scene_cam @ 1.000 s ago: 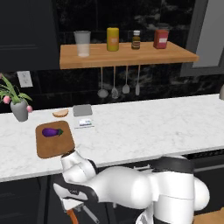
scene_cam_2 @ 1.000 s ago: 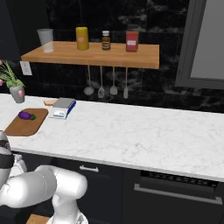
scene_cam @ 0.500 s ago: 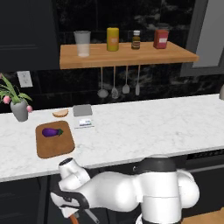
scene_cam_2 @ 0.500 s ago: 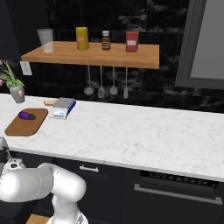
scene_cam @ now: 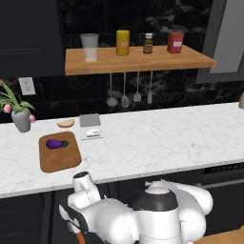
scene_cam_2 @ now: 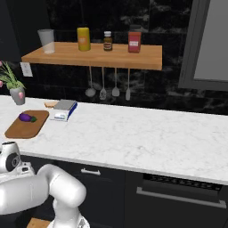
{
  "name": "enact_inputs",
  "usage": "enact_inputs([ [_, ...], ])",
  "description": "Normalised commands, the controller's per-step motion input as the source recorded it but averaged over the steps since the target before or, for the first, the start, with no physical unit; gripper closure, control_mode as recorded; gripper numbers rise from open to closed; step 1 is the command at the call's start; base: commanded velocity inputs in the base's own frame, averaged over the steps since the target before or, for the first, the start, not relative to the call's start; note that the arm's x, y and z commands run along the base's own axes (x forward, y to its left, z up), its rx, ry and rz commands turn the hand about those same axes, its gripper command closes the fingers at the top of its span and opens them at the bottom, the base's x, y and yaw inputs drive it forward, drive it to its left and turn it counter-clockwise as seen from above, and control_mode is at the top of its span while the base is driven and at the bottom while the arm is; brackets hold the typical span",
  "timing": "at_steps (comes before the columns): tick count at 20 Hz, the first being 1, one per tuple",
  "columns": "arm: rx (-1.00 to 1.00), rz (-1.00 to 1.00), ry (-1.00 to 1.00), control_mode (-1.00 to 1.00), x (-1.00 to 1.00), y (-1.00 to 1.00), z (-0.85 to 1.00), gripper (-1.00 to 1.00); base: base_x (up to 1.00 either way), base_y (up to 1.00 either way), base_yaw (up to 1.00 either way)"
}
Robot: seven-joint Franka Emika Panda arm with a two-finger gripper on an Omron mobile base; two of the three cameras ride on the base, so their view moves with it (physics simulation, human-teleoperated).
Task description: Place the appropriate cutting tool for cutting the eggplant skin on the cutting board.
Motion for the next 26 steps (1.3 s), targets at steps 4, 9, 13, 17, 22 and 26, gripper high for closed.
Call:
enact_inputs([
  [4, 0.04, 0.0, 0.0, -1.0, 0.16, 0.0, -0.27, -1.0, 0.0, 0.0, 0.0],
  [9, 0.02, 0.0, 0.0, -1.0, -0.12, 0.0, -0.39, -1.0, 0.0, 0.0, 0.0],
  [13, 0.0, 0.0, 0.0, -1.0, -0.19, 0.0, -0.44, 1.0, 0.0, 0.0, 0.0],
  [17, 0.01, 0.0, -0.03, -1.0, -0.2, 0.0, -0.21, 1.0, 0.0, 0.0, 0.0],
  [22, 0.03, 0.0, -0.05, -1.0, -0.32, 0.0, 0.03, 1.0, 0.0, 0.0, 0.0],
  [26, 0.0, 0.0, -0.06, -1.0, -0.48, 0.03, 0.45, 1.0, 0.0, 0.0, 0.0],
])
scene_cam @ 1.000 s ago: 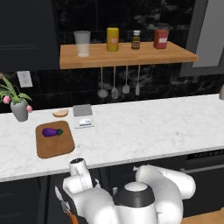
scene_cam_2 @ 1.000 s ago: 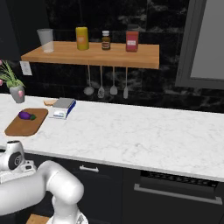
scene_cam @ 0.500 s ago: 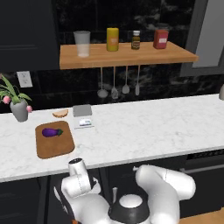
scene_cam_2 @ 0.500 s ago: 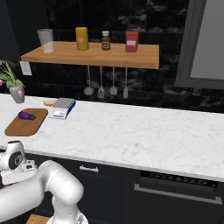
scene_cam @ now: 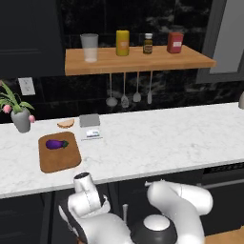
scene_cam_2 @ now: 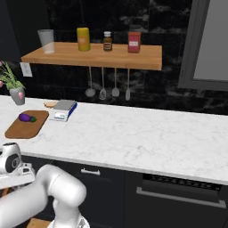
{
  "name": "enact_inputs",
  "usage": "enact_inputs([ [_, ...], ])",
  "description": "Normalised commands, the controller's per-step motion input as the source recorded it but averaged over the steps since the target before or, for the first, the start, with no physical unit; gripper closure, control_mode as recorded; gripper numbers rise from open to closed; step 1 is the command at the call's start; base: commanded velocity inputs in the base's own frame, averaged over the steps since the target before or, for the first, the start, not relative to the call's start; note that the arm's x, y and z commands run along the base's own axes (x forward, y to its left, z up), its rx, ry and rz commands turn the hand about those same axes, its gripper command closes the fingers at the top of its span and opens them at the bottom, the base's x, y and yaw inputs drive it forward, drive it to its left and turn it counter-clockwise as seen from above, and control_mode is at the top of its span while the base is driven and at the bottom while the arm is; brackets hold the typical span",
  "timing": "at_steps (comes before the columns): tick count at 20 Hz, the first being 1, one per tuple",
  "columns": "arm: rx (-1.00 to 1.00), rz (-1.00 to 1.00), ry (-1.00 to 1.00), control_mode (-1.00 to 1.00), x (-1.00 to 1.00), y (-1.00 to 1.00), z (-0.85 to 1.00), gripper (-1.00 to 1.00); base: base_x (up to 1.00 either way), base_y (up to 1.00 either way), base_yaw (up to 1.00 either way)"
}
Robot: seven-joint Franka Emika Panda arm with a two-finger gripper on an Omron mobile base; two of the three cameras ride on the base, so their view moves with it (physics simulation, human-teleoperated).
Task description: Place the appropriate cutting tool for cutting the eggplant skin on the cutting board.
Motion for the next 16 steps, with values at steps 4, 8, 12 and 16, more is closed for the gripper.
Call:
enact_inputs([
  [4, 0.0, 0.0, 0.0, -1.0, -0.48, 0.04, 0.97, 1.0, 0.0, 0.0, 0.0],
  [8, 0.0, 0.02, 0.0, -1.0, -0.57, 0.07, 1.0, 1.0, 0.0, 0.0, 0.0],
  [12, 0.0, 0.01, 0.0, -1.0, -0.6, 0.06, 1.0, 1.0, 0.0, 0.0, 0.0],
  [16, 0.0, 0.03, 0.0, -1.0, -0.36, 0.0, 1.0, 1.0, 0.0, 0.0, 0.0],
])
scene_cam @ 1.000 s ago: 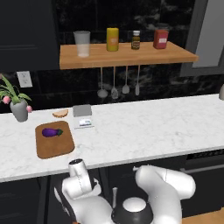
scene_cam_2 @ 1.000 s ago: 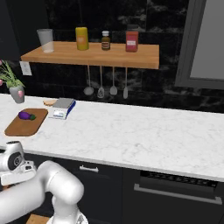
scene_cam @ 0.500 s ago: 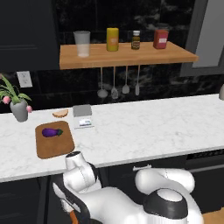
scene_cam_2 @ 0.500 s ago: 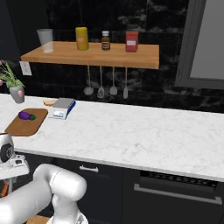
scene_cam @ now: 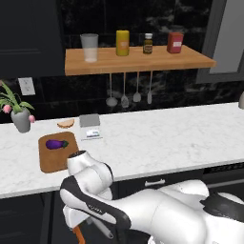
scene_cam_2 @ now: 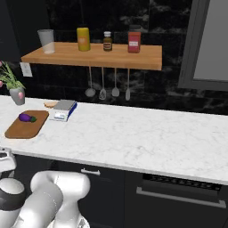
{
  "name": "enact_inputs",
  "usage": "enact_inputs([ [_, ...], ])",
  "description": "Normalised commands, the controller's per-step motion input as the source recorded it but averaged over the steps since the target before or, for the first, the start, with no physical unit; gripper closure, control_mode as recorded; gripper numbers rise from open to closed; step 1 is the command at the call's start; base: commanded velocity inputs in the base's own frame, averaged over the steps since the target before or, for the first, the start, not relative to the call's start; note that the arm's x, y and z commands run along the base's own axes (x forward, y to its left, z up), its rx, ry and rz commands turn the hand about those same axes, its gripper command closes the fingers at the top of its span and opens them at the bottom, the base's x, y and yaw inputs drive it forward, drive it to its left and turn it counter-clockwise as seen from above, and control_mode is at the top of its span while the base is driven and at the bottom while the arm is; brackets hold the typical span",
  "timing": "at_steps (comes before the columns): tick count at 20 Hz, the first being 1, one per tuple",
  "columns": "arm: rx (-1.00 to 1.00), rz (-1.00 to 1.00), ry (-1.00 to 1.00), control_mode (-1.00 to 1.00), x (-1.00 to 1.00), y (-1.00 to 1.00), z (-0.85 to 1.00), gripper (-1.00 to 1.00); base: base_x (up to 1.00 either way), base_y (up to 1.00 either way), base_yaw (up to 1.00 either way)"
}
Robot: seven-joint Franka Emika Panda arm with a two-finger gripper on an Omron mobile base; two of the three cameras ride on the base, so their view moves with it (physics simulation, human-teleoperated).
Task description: Place the appropriate cutting tool for cutting the eggplant skin on the cutting board.
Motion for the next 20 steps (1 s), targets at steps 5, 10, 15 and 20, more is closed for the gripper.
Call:
enact_inputs([
  [5, 0.0, 0.09, 0.0, -1.0, 0.18, 0.09, 1.0, 1.0, 0.0, 0.0, 0.0],
  [10, 0.0, 0.16, 0.0, -1.0, 0.84, 0.31, 0.77, 1.0, 0.0, 0.0, 0.0],
  [15, 0.0, 0.16, 0.0, -1.0, 1.0, 0.49, 0.27, 1.0, 0.0, 0.0, 0.0],
  [20, 0.0, 0.15, -0.01, -1.0, 1.0, 0.51, 0.0, 1.0, 0.0, 0.0, 0.0],
])
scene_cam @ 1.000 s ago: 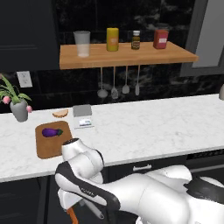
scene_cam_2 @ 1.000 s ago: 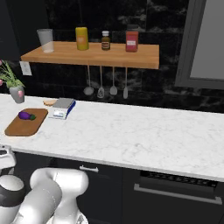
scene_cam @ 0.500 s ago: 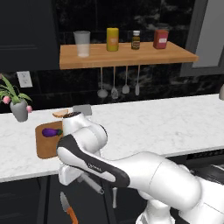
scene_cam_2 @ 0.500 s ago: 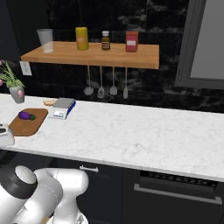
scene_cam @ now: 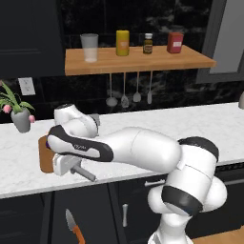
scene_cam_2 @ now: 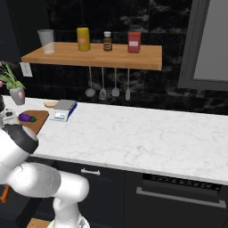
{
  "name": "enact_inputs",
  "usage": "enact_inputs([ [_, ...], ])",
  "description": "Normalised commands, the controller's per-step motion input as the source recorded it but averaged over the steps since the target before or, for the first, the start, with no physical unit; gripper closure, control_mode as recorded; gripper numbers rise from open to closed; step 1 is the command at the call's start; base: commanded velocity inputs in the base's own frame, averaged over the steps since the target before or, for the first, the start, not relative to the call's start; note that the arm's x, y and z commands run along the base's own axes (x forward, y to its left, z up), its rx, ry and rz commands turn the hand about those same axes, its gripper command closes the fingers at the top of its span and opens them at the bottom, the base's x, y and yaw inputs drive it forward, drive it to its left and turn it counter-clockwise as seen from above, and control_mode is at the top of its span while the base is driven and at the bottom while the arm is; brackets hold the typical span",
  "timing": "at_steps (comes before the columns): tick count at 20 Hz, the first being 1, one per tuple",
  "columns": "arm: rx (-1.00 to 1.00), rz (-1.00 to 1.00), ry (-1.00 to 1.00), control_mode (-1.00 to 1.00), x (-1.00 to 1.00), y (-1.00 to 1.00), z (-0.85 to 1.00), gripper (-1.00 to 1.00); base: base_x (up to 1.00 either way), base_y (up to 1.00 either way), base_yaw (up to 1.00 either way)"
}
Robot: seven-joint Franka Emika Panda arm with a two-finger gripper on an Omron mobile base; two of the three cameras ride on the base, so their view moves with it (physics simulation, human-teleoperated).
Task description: Place the appropriate cutting tool for cutting the eggplant skin on the cutting board.
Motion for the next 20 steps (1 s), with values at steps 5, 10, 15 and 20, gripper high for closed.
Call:
enact_inputs([
  [5, 0.0, 0.15, -0.01, -1.0, 1.0, 0.41, -0.12, 1.0, 0.0, 0.0, 0.0],
  [10, 0.0, 0.15, -0.12, -1.0, 0.88, 0.32, -0.23, 1.0, 0.0, 0.0, 0.0],
  [15, 0.0, 0.09, -0.02, -1.0, 0.85, 0.45, -0.43, 1.0, 0.0, 0.0, 0.0],
  [20, 0.0, 0.0, 0.02, -1.0, 0.81, 0.43, -0.41, 1.0, 0.0, 0.0, 0.0],
])
